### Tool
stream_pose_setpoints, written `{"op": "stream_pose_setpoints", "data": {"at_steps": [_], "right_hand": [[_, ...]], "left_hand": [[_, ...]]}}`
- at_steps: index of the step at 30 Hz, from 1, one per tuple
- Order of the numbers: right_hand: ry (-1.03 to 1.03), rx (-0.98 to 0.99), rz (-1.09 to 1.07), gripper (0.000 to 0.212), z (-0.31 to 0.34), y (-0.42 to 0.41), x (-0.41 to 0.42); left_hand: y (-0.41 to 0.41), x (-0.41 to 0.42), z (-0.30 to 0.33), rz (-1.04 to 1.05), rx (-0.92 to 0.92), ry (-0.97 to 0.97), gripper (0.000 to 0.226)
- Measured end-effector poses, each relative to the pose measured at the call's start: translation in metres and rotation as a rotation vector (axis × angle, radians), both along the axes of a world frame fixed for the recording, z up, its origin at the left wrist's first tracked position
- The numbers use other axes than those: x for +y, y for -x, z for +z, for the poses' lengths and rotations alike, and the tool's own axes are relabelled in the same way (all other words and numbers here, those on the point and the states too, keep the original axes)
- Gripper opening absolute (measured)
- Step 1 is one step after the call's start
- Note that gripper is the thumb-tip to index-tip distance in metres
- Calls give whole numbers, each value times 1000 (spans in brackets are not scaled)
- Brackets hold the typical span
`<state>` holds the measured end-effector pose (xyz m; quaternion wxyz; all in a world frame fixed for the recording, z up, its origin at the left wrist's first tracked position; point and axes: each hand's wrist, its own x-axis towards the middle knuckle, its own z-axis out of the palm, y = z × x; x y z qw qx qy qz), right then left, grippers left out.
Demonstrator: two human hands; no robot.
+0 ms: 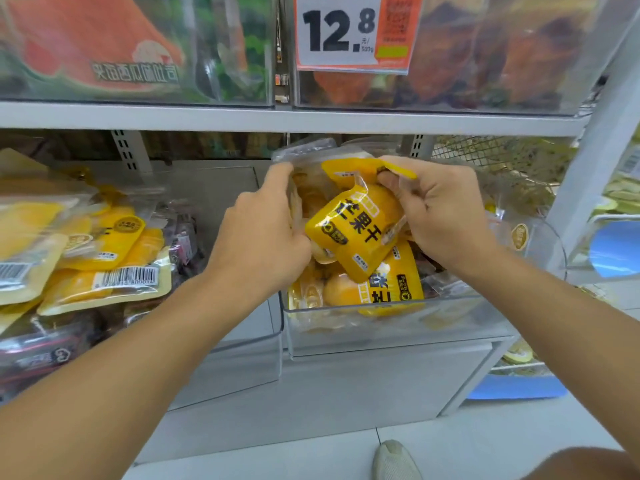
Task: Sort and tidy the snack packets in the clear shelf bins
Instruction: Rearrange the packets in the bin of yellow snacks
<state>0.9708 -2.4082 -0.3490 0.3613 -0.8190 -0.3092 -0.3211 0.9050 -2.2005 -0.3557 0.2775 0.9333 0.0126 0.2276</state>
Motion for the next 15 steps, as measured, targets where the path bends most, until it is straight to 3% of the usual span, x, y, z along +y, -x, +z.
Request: {"op": "stream_pose_setpoints", "data": {"at_steps": [2,4,8,11,13,15], "right_hand": [[64,-32,-33,23,7,2,-3],[154,-121,-63,29,12,7,-8],[177,-506,-66,28,27,20,-19],[205,-724,-119,38,29,20,-21],[256,-757,-126,28,19,12,-19],[300,-625,-88,24,7,4,-14]], "left_hand": [[0,6,1,-3,-49,81,67],[3,6,2,-43,-106,39,66],[9,1,6,-122,-217,-60,61],[4,4,2,-186,-259,-22,69],[5,2,-1,-242,-254,13,85],[7,-3,-2,-295,-260,7,100]]}}
